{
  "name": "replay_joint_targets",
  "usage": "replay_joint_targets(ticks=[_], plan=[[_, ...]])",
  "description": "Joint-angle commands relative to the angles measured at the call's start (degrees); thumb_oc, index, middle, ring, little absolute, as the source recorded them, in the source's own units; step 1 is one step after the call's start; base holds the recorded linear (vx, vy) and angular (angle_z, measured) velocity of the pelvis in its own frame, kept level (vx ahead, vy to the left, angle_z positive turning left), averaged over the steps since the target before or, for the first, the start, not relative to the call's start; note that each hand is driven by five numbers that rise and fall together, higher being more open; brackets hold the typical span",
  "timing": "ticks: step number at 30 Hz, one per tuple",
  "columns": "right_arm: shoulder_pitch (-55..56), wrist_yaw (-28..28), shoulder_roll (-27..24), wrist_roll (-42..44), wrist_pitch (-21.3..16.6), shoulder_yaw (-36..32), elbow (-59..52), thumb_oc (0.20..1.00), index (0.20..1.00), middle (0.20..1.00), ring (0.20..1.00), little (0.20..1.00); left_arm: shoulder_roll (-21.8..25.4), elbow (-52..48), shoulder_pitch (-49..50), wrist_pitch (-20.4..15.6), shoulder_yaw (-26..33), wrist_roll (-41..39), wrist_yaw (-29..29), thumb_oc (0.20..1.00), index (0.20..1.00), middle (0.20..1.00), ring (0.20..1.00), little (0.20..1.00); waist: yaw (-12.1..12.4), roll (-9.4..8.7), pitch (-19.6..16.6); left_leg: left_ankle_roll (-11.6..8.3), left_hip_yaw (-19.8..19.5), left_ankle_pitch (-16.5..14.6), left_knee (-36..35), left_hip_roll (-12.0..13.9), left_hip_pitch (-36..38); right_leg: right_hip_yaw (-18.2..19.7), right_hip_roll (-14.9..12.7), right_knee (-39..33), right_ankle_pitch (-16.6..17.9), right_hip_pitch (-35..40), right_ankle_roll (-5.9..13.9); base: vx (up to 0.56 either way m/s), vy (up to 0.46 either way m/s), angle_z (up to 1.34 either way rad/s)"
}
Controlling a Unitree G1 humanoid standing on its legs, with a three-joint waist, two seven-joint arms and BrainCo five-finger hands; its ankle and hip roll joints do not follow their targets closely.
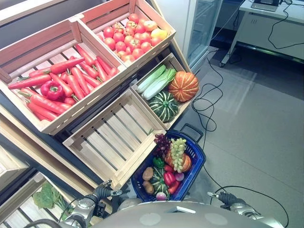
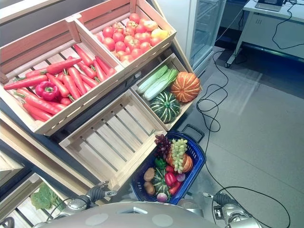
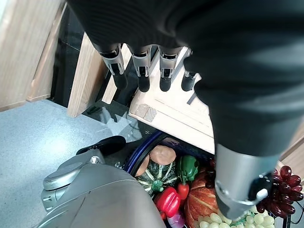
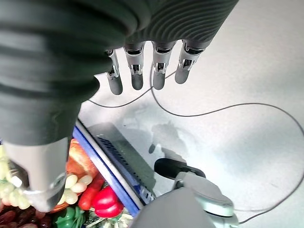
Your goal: Pick up fruits and vegetables into the basket
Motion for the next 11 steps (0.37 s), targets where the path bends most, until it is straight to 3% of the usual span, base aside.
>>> replay_joint_targets(ticks=[1, 11], plan=[[-2.9, 0.7, 1.0, -1.3, -0.3, 0.0, 1.9, 1.000, 1.000, 1.000, 1.000, 1.000, 0.2, 2.6, -3.5, 0.5, 2.6, -1.7, -1.0, 1.000, 1.000, 1.000, 1.000, 1.000, 0.0, -2.74, 1.3, 1.06, 1.8, -6.6, 1.9, -2.6, 1.9, 4.0, -4.1, -2.9, 4.4, 0.0, 5.71, -0.01, 0.008, -0.06], [-2.8, 0.6, 1.6, -1.2, -0.2, 0.4, 2.3, 1.000, 1.000, 1.000, 1.000, 1.000, -0.9, 2.4, -3.6, 1.1, 1.7, -2.6, -1.4, 1.000, 1.000, 1.000, 1.000, 1.000, -0.1, -2.53, 1.1, 0.76, 1.8, -6.5, 1.2, -2.2, 2.3, 3.9, -4.5, -3.6, 4.6, 0.3, 6.05, 0.00, 0.002, -0.02]])
